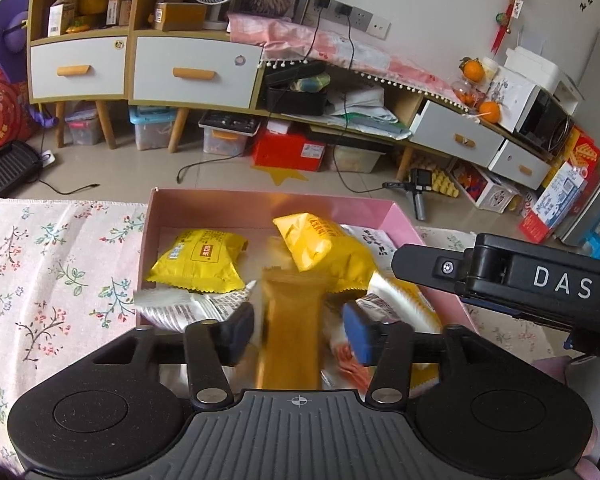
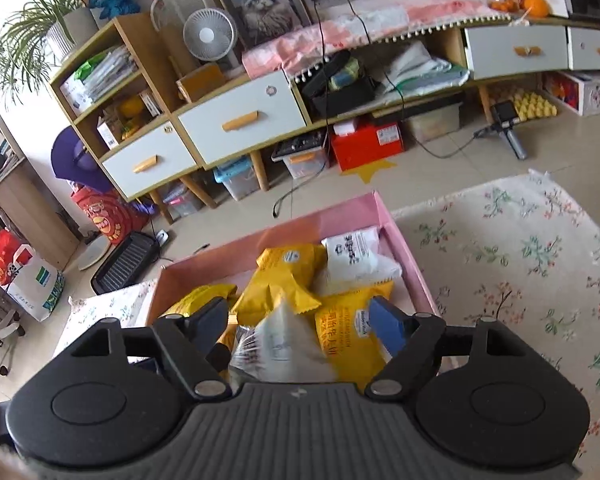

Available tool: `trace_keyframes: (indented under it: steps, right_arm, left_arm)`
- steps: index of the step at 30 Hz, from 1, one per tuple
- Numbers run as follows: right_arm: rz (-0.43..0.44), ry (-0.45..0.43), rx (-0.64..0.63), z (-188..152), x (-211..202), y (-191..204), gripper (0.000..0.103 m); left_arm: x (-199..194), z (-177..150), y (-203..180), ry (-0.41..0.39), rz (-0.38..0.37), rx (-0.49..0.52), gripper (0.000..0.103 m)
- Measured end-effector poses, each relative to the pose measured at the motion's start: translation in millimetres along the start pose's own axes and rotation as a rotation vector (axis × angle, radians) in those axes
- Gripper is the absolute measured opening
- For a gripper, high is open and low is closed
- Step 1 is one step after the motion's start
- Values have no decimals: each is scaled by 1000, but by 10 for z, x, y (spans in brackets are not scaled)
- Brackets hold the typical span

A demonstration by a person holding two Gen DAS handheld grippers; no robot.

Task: Organize snacks
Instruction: 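Carry the gold bar and white bag into the pink box and open both tools, then withdraw both open tools from the box over the remaining snacks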

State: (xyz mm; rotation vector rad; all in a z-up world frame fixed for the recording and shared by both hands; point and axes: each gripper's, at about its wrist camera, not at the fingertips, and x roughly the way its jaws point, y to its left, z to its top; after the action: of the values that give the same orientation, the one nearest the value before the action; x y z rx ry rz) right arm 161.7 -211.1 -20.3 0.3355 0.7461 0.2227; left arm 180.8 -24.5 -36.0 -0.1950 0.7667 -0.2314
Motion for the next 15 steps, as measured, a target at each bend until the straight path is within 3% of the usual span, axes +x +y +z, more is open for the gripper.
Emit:
trace_keyframes:
  steps: [2, 5, 15]
  right_arm:
    - [4, -1, -3, 9, -9, 2, 76]
    - [2, 5, -10, 22, -29, 21, 80]
    - [-27, 1, -65, 2, -224, 103, 89]
  left_arm:
    - [-20, 2, -5, 9, -24, 0, 67]
    - [-82, -6, -35, 6, -27, 15, 76]
    - [-369, -47, -94, 5, -11, 51, 84]
